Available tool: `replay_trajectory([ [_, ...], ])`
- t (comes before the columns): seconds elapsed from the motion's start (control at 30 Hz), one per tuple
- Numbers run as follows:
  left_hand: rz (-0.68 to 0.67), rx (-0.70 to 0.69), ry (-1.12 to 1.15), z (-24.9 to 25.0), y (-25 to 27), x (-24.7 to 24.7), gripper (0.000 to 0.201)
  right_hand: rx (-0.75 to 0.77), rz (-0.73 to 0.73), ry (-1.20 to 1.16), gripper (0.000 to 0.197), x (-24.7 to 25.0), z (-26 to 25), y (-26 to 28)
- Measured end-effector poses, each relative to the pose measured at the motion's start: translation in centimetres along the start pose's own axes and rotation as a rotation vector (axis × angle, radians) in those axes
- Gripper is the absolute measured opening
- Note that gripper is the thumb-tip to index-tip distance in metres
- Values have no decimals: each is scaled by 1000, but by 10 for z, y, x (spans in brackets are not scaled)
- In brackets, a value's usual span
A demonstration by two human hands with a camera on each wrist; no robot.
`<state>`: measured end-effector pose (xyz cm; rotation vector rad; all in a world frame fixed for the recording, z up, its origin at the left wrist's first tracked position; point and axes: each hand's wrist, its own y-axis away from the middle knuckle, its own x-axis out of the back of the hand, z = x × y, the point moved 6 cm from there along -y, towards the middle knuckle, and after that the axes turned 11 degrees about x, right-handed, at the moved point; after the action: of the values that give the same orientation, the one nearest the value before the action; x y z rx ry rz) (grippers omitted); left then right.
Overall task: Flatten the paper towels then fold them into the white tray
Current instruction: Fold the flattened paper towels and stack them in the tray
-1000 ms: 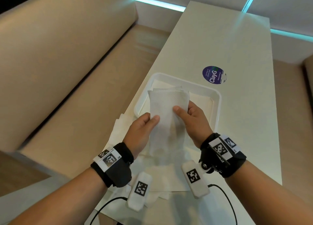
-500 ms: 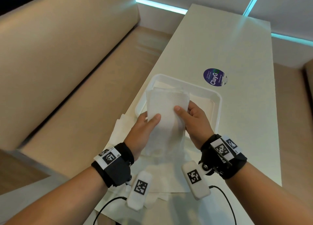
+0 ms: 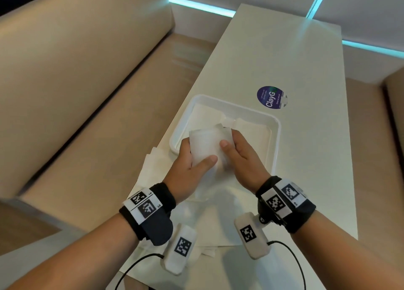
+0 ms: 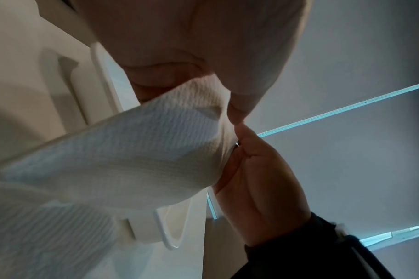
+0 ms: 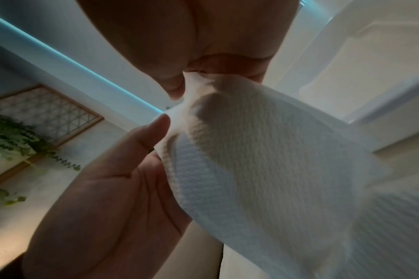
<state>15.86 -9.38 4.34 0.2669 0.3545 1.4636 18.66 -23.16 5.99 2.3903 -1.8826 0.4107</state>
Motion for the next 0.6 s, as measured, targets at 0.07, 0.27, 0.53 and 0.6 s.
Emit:
replay_trajectory([
  [0.07,34,-27,-6,4,-1,1,29,7,38,1,37,2,-4,-3],
  [0.27,87,-82,-103,18,-4,8,27,-81,86,-81,49,9,1,-5],
  [0.53,-57,128,18,-7,-6,-2,49,-120,279,-186,39,26,9,-6],
  [0.6,-100,121,-87,-13,-5,-7,42,-146,304,-195,31,31,13,-7],
])
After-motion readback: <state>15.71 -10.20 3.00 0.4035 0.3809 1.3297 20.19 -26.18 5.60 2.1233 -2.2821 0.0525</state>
